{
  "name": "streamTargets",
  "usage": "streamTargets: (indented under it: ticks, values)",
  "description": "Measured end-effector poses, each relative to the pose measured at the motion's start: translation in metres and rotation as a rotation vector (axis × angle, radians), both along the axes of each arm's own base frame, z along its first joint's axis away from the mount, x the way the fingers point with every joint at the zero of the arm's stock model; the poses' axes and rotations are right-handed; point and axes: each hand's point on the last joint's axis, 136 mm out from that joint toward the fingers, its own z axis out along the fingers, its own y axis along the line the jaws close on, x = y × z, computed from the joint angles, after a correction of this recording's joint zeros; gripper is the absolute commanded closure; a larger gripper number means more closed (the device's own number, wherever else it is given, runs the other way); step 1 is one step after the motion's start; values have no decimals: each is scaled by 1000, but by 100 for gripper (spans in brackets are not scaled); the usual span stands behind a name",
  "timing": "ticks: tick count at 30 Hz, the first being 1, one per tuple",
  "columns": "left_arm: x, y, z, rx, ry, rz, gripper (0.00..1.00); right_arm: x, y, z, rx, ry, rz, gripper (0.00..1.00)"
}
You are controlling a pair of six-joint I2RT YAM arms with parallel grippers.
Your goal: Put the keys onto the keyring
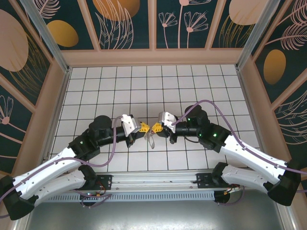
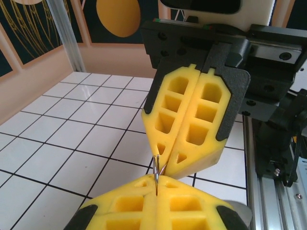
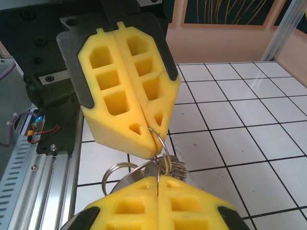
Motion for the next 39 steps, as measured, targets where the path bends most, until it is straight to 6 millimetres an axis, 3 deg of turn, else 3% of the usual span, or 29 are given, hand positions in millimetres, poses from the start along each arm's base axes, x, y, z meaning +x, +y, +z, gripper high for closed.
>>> streamTargets:
  ticks: [12, 18, 33, 39]
  values:
    - [9, -4, 7, -67, -11, 32, 100, -6, 5, 1, 41, -33, 31, 77]
    - [9, -5, 13, -97, -17, 29, 100, -16, -6, 4, 80, -57, 31, 77]
    - [-21, -1, 34, -156, -43, -101, 100, -24, -25, 52, 230, -138, 0, 77]
    - [-30, -3, 33, -157, -36, -154, 100, -27, -17, 46, 219, -97, 57, 77]
